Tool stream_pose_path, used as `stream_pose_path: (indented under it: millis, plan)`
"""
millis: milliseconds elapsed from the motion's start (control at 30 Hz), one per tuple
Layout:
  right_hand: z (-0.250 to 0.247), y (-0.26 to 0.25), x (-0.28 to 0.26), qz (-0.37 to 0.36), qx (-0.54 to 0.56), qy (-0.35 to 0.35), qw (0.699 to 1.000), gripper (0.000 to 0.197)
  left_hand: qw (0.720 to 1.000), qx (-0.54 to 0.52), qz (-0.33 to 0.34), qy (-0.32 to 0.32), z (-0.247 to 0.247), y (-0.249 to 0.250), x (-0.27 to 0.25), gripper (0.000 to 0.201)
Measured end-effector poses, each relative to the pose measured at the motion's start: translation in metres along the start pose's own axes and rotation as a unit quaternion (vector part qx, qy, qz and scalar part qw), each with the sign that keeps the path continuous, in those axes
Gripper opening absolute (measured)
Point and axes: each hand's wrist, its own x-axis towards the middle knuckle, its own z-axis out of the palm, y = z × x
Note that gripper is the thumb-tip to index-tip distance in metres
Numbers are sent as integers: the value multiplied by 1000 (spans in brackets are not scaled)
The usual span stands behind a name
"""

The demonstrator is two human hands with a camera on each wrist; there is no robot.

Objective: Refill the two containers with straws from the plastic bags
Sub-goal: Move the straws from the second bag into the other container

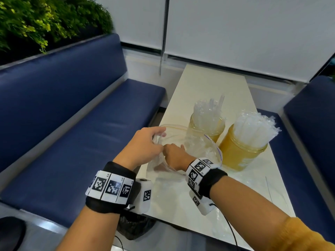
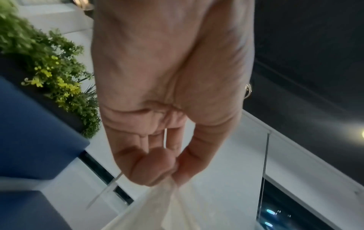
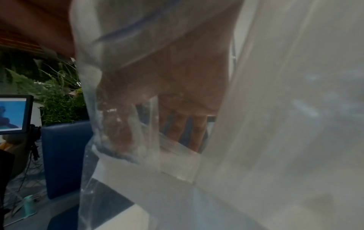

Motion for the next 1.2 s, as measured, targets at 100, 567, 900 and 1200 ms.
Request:
stream_pose_path:
  millis: [100,567,900,1200]
  plan:
    - [2,2,4,12,-19,-49,999,39,1000,-17,-6,-1,-2,4,1,57]
    - [-8,13,11,-94,68,-7,993,22,998,65,-14,9,-2,13,-10,51]
    - [-73,15,-28,-200,352,86,910,11,997,52,-17,47,8,6,0,54]
    - [-178,14,-68,-298,485,264,779,10,996,22,-55,69,15,2,0,56]
